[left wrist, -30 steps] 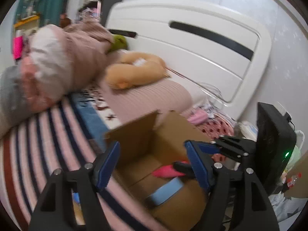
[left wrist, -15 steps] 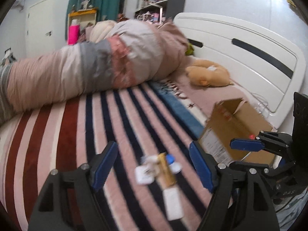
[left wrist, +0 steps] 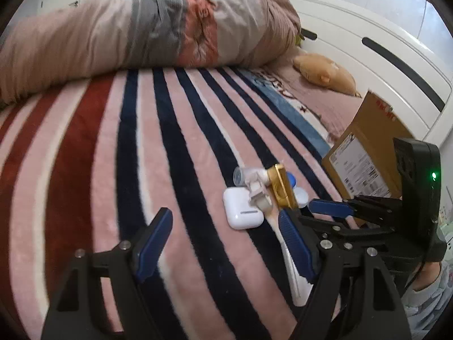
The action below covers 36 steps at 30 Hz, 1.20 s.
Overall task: Organize rigid objects
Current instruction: 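Grasp the gold tube with the right gripper while the left gripper grasps the white earbuds case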
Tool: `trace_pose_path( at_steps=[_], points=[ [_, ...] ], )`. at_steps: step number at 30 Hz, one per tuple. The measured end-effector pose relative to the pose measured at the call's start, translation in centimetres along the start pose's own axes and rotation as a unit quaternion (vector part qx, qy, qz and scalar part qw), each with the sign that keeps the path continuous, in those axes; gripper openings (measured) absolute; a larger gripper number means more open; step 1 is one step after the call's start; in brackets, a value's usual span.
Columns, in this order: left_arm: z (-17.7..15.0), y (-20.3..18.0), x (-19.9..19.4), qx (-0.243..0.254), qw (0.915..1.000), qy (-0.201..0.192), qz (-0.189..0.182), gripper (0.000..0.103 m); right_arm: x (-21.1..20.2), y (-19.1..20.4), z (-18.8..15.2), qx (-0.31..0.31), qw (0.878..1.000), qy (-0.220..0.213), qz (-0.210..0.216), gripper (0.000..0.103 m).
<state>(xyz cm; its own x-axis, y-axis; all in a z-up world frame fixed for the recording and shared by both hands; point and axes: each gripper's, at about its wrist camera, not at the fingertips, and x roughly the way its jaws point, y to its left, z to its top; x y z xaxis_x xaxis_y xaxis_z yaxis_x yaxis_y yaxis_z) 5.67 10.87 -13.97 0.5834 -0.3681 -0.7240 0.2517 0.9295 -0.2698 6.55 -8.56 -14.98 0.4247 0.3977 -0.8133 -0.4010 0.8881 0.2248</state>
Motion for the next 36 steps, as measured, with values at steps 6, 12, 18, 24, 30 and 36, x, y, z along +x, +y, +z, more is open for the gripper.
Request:
trace_pose_path(
  at_steps=[6, 12, 18, 24, 30, 36],
  points=[
    [-0.4, -0.5, 3.9, 0.002, 0.9991, 0.031, -0.028, 0.074, 1.3, -0.6, -0.4, -0.003, 1.0, 0.006, -0.014, 0.018],
    [-0.4, -1.7, 6.4, 0.017, 0.9993, 0.034, 0.0, 0.067, 0.5, -0.2, -0.7, -0.031, 0.999, -0.003, -0.042, 0.014],
    [-0.7, -1.8, 6.4, 0.018, 0.9995, 0.024, 0.009, 0.04, -0.9, -0.3, -2.0, -0.048, 0.997, 0.003, -0.058, 0.014],
    [-1.9, -0.7, 4.3, 0.015, 0.999, 0.037, 0.017, 0.04, -1.4, -0.3, -3.1, -0.051, 0.997, 0.009, -0.059, 0.014],
    [-2.8, 0.4, 3.2, -0.003, 0.9987, 0.043, 0.026, 0.043, -1.0, -0.8, -3.4, -0.037, 0.998, 0.01, -0.052, 0.014],
    [-2.5, -0.1, 4.7, -0.004, 0.9982, 0.029, 0.052, 0.045, 0.5, -0.6, -2.6, -0.042, 0.997, 0.009, -0.061, 0.014]
  ],
)
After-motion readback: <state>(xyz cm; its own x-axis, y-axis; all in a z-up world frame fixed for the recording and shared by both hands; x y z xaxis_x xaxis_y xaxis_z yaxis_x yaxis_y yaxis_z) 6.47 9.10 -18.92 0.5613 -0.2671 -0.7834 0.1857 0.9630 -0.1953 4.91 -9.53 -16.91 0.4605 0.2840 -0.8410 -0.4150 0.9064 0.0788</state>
